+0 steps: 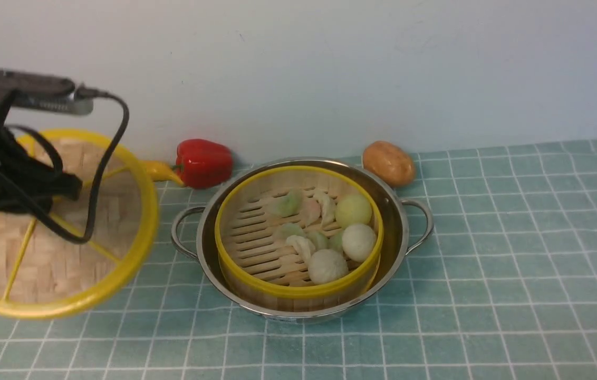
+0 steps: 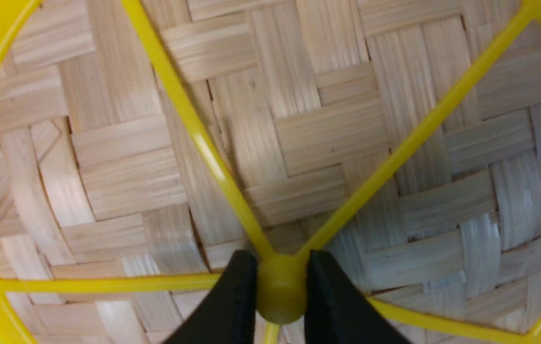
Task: Place the steamer in the pot on the blue tablecloth, and put the lid on the steamer.
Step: 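Place the yellow bamboo steamer lid onto the steamer in the pot with the left gripper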
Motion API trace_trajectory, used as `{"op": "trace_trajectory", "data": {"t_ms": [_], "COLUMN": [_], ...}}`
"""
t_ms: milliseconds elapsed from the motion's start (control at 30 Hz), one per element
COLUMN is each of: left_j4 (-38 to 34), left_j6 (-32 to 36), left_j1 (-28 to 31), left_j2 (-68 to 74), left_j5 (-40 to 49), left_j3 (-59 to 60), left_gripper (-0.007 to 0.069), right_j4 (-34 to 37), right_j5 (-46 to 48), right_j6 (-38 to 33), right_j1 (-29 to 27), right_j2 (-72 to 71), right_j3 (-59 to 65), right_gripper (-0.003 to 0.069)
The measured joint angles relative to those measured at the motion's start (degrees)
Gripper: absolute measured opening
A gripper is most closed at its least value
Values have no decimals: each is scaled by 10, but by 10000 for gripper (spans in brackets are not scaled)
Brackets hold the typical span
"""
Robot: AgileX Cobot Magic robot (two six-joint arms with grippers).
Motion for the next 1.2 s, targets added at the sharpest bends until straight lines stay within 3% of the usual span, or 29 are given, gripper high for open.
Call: {"op": "trace_trajectory", "data": {"t_ms": [100,267,533,833,1200], "left_j4": [-47,-114,-83,-58,-58], "left_j6": [60,159,198,194,194], "left_j1": [-30,-140,-221,-234,-234], "left_j2": [13,88,210,300,312], "left_j5": [27,49,46,42,18], "left_j3": [-49,-135,-198,-254,-262], "left_gripper": [117,117,117,117,117], "right_j4": [0,0,0,0,0], "right_j5": [0,0,0,0,0], "right_j6": [0,0,0,0,0], "right_j1": [0,0,0,0,0], "right_j2": [0,0,0,0,0], "right_j3": [0,0,0,0,0], "right_gripper": [242,242,242,242,242]}}
